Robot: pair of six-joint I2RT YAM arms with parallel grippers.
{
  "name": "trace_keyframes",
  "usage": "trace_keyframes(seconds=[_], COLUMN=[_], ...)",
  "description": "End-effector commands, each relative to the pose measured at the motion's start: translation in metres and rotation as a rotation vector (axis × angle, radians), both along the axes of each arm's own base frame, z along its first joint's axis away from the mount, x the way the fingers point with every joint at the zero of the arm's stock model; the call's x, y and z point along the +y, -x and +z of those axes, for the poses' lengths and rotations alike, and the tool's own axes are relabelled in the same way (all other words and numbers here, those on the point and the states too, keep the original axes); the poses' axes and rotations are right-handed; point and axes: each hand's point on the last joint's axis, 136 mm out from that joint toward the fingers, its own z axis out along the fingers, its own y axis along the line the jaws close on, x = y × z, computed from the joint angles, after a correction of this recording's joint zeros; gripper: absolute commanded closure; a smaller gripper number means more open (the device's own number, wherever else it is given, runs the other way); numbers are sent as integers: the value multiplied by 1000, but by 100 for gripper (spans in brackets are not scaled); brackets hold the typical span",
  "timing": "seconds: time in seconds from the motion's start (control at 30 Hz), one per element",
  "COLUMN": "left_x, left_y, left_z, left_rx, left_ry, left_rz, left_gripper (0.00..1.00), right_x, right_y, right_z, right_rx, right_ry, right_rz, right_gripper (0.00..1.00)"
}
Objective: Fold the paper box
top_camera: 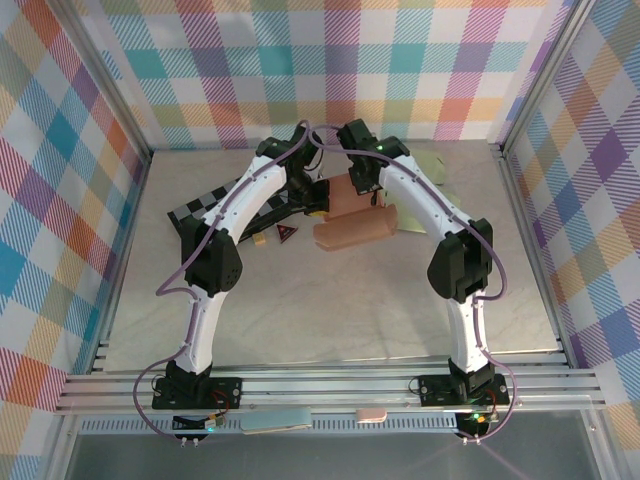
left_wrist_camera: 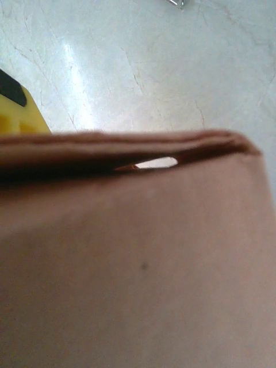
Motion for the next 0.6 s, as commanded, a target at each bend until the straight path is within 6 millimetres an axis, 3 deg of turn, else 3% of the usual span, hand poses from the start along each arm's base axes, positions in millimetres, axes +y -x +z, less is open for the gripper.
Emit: trace_keyframes(seconds=[0.0,0.13,0.27,0.57], left_x=[-5,-5,-5,-8], left_y=[5,6,5,4], left_z=[32,30,27,27], left_rx=[-41,-35,-30,-28], left_ry=[46,43,40,54], left_rz=[2,1,1,0], left_gripper=[100,100,100,100], right_x=[-1,8,6,-3], right_y=[11,18,20,5], right_z=[8,26,25,0], right_rx=[31,31,48,58], right_ry=[-74,-177,-177,-76], right_rz=[-7,14,4,-29], right_gripper=[77,57,52,76])
